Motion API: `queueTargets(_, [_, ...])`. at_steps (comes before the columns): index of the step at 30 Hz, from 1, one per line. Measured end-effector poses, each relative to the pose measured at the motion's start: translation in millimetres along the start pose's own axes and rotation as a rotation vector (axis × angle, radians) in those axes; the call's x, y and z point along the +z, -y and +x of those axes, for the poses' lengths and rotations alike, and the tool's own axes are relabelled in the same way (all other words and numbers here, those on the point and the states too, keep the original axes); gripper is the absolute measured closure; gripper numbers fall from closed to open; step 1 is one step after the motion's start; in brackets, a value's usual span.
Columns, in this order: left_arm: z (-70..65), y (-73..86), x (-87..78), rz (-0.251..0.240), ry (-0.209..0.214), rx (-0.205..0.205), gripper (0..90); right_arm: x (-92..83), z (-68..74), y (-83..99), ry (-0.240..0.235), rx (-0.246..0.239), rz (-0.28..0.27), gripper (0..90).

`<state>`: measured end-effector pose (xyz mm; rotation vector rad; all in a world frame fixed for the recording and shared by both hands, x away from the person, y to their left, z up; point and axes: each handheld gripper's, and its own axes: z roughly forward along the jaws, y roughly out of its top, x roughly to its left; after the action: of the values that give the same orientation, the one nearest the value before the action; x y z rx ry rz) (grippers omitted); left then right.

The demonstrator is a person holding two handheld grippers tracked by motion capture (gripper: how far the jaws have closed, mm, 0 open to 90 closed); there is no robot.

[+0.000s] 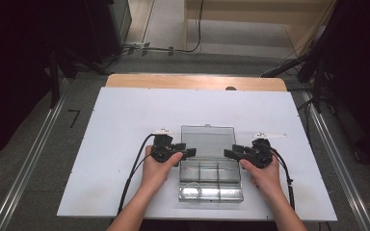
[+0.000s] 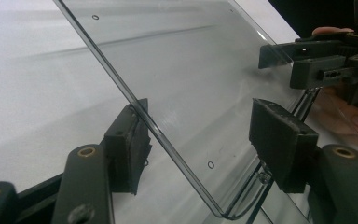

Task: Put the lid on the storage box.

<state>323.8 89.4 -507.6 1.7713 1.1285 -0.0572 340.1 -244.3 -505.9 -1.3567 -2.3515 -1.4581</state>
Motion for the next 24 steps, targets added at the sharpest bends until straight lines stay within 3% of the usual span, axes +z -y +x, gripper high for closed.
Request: queueTargets(24, [-1.3,-5.0,-19.0,-0.06,0.028,0.05,65.1,-10.2,10.2,-0.7,-0.008,-0.081,-0.04,54.6])
